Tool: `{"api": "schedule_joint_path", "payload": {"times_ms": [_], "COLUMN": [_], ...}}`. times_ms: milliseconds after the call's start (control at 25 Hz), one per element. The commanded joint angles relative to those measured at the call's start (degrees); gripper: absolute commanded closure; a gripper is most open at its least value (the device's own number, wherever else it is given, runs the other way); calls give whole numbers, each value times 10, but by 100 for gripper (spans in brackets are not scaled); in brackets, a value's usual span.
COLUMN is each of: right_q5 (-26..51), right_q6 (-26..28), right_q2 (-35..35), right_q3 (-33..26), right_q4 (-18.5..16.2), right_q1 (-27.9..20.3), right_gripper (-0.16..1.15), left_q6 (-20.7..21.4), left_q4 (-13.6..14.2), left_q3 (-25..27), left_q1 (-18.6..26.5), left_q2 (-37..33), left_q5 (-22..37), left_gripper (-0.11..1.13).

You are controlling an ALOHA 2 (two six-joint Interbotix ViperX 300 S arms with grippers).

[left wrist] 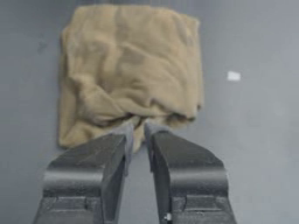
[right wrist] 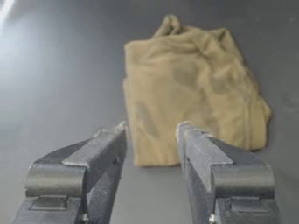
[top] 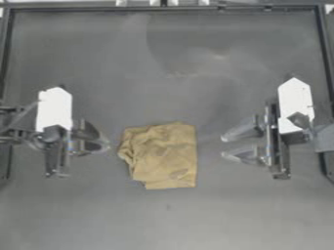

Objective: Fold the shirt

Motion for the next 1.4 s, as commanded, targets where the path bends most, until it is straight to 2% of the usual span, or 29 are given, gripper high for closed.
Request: {"api": "schedule_joint_path", "payload": {"times_ms": [40, 400, 800, 1400], "right_q5": [-7, -29, -34, -80], "right_q6": [-1, -18, -33, -39], "right_q2": [-9, -32, -98, -142], "right_q3": [-1, 3, 31, 54], "right_q4": [-2, -1, -3, -4], "right_q1": [-4, -10, -40, -81], "right_gripper": [21, 20, 20, 20], "left_q6": [-3, -4, -4, -4], "left_q4": [0, 4, 9, 10], "left_q3": [16, 37, 65, 108], "left_q1": [3, 6, 15, 33], "left_q2": [-62, -109, -156, -236], "left_q5": [-7, 3, 12, 12], "left_gripper": [41, 41, 41, 41]}}
